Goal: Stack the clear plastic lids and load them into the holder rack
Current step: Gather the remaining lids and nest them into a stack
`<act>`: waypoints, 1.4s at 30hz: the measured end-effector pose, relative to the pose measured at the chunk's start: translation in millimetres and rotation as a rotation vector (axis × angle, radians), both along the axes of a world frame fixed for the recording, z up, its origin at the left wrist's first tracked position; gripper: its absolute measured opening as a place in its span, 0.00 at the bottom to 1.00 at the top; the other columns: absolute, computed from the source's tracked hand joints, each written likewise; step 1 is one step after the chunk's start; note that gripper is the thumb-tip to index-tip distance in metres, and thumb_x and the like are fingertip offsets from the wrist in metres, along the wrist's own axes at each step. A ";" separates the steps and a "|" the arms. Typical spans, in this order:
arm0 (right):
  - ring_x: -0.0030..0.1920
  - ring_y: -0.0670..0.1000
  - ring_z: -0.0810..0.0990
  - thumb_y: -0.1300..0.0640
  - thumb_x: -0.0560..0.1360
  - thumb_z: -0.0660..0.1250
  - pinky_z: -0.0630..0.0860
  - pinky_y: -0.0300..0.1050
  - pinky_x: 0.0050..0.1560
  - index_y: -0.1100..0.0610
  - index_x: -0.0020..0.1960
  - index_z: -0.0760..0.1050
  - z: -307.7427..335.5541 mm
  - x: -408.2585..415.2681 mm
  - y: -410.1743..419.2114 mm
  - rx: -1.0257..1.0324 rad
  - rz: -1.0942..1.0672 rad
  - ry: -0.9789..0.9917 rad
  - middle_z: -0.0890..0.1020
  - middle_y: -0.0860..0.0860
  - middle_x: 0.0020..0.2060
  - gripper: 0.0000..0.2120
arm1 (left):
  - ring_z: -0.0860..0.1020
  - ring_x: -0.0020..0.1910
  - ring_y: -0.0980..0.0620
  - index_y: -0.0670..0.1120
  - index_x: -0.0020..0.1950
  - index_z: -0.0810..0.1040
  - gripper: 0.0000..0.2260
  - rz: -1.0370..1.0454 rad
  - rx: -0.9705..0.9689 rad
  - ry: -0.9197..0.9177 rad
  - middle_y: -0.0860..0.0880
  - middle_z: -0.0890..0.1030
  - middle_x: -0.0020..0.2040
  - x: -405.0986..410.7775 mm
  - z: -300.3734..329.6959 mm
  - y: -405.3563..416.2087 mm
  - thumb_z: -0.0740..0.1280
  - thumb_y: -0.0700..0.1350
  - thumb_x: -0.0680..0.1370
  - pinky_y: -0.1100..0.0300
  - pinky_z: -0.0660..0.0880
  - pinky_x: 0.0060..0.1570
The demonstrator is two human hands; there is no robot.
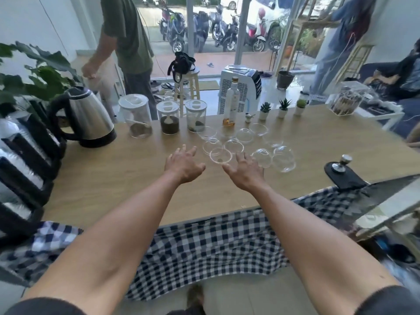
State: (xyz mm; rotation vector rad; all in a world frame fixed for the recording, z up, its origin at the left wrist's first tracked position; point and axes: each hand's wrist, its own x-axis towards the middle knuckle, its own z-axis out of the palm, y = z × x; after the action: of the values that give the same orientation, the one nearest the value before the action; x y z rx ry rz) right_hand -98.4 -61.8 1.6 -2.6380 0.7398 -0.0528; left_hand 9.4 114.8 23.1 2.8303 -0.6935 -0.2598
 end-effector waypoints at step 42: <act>0.56 0.59 0.76 0.49 0.73 0.77 0.72 0.52 0.58 0.56 0.54 0.73 -80.4 152.0 -153.7 0.054 0.020 -0.120 0.76 0.55 0.58 0.19 | 0.77 0.39 0.53 0.49 0.56 0.80 0.10 0.283 -1.038 0.365 0.52 0.79 0.39 119.7 -74.7 -166.8 0.60 0.44 0.82 0.47 0.81 0.47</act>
State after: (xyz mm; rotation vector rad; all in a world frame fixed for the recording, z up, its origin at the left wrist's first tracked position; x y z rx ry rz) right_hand 53.6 -215.5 -78.8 -2.5647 0.6653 -0.1818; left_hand 129.0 -52.0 -51.7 1.7826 -0.2175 -0.2537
